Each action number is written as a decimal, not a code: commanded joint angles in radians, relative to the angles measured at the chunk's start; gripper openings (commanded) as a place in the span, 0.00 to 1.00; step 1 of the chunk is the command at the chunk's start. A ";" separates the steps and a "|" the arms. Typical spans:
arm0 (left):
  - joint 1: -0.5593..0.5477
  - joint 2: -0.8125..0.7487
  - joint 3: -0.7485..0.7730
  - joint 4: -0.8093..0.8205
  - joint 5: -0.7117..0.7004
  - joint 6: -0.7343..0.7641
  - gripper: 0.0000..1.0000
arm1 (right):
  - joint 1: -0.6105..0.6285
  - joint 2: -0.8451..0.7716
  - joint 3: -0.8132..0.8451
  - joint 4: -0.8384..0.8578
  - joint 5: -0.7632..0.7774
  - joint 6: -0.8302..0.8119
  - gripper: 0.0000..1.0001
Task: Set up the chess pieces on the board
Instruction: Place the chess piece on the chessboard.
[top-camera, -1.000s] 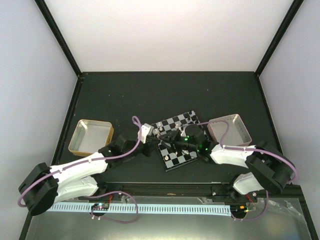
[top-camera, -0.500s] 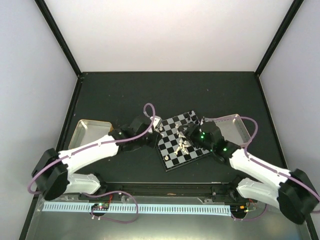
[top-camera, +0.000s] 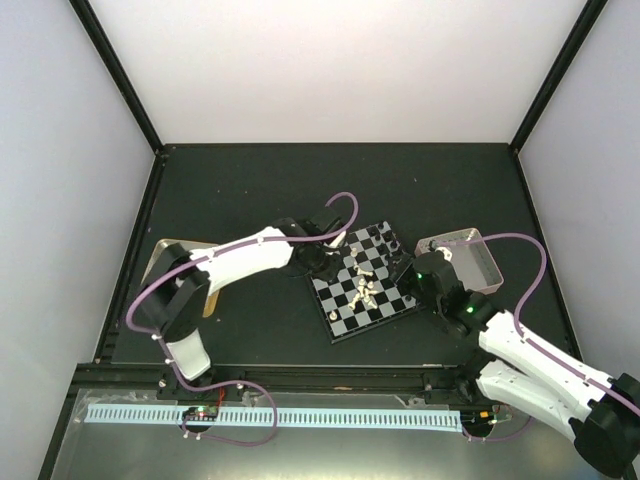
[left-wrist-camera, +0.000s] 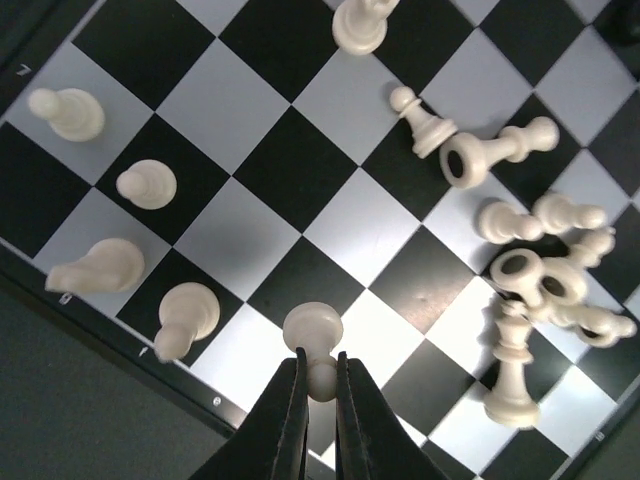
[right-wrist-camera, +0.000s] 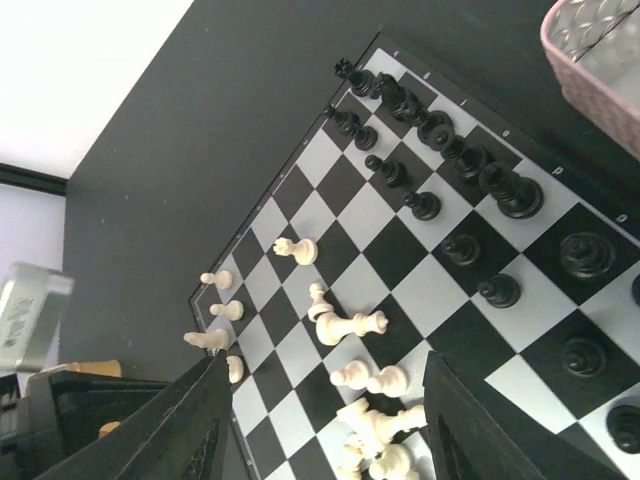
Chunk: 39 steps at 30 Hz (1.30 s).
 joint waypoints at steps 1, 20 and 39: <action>0.008 0.096 0.102 -0.108 -0.021 0.027 0.02 | -0.006 -0.014 0.031 -0.051 0.072 -0.081 0.54; 0.015 0.272 0.230 -0.167 -0.101 0.024 0.07 | -0.005 0.005 0.027 -0.049 0.058 -0.114 0.55; 0.015 0.273 0.268 -0.184 -0.113 0.031 0.21 | -0.006 0.032 0.037 -0.037 0.035 -0.125 0.55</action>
